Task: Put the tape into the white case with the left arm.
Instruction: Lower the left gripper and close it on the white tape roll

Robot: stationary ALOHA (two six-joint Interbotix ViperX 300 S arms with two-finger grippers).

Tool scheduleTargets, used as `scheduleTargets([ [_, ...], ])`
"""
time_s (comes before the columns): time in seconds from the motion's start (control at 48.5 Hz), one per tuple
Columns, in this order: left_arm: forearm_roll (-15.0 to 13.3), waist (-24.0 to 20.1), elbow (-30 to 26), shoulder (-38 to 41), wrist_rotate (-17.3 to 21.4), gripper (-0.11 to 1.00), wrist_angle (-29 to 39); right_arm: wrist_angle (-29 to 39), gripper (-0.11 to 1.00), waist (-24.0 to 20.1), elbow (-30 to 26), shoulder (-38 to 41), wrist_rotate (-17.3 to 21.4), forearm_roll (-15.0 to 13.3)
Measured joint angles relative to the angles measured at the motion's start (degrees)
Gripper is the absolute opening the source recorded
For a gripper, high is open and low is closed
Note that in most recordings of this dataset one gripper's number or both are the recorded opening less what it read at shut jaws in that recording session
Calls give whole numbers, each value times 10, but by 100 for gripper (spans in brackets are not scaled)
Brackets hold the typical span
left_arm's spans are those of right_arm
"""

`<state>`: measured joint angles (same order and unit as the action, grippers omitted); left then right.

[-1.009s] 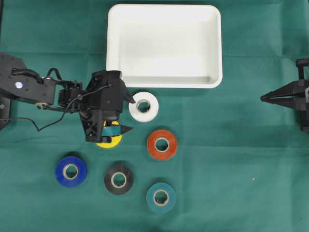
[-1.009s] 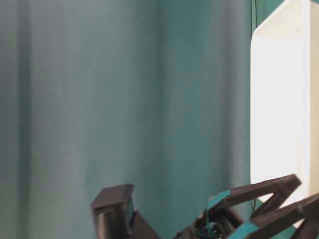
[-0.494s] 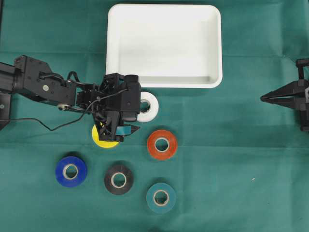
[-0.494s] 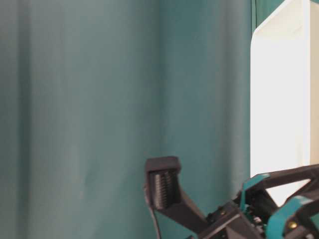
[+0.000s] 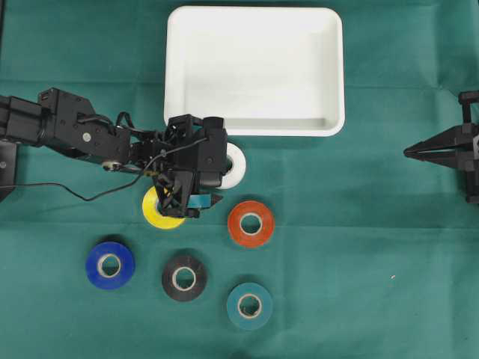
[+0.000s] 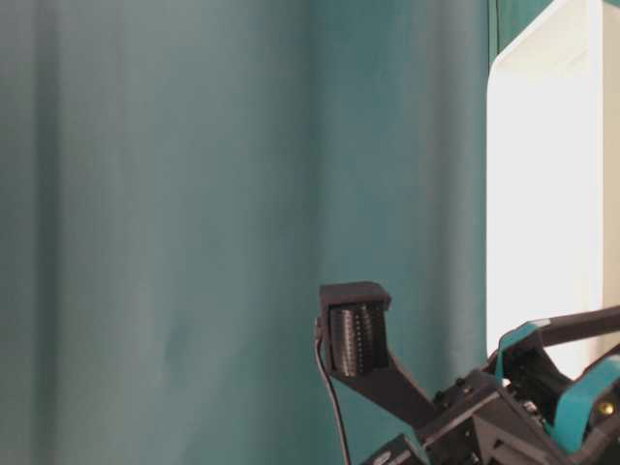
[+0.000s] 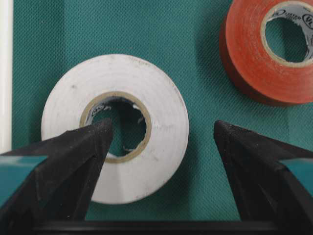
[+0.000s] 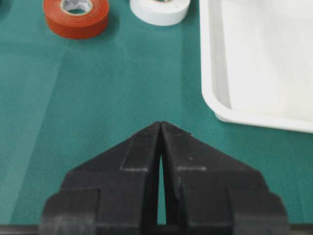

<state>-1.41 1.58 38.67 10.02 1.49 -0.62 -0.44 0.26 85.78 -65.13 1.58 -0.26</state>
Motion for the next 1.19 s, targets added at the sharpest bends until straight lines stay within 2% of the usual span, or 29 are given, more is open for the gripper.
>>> scheduleTargets([
  [0.844,2,-4,-5,22,-1,97,-5,-8,-9,0,5,0,0,0],
  [0.927,2,-4,-5,22,-2,84,-4,-8,-9,-1,5,0,0,0],
  [1.133,2,-6,-4,23,-4,31,-2,-8,-9,0,5,0,0,0],
  [1.195,1,-6,-5,22,-5,30,-1,-8,-9,0,5,0,0,0],
])
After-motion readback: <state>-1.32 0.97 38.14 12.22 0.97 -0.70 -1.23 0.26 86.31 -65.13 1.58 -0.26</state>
